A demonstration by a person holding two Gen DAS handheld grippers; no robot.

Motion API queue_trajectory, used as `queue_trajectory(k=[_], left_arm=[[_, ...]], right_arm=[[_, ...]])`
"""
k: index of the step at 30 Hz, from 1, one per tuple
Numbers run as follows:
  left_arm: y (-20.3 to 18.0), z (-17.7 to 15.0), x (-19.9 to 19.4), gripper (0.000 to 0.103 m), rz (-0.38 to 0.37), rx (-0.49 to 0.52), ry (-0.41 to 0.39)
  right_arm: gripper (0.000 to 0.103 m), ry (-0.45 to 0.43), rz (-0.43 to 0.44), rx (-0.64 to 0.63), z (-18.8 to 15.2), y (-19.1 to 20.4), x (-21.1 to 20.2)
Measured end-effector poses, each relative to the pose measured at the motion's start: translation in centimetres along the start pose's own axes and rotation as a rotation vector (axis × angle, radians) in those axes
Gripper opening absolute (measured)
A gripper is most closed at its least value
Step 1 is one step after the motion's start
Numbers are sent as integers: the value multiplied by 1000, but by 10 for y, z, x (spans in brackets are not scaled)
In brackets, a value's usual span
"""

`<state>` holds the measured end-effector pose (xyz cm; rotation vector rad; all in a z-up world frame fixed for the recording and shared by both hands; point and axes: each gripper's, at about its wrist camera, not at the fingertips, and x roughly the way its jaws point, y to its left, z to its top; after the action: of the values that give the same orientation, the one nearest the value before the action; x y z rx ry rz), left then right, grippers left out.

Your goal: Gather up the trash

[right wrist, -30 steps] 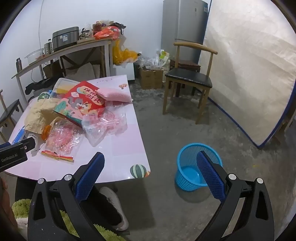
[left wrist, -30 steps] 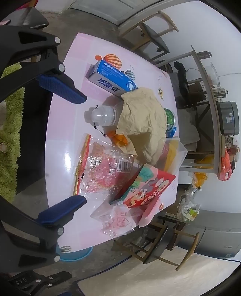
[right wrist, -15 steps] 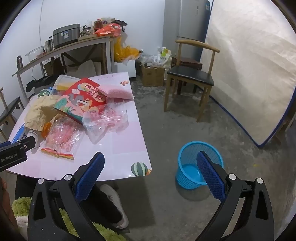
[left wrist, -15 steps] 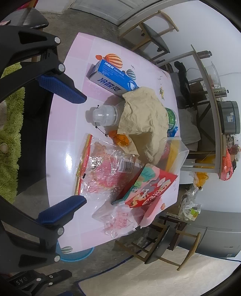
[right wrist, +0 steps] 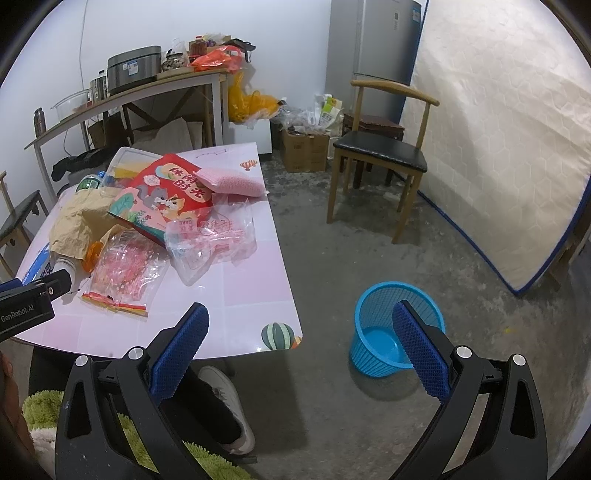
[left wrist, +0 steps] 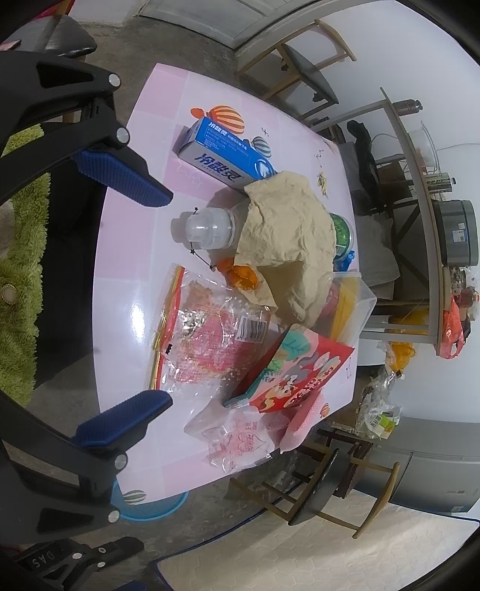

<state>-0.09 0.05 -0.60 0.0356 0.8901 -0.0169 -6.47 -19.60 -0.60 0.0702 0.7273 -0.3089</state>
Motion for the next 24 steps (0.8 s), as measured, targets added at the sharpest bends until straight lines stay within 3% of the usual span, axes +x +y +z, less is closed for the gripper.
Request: queue_trajectory(k=[24], left_arm=[[1, 0, 0, 97, -2, -3, -1]], right_arm=[[96, -1, -2, -4, 0, 0, -1]])
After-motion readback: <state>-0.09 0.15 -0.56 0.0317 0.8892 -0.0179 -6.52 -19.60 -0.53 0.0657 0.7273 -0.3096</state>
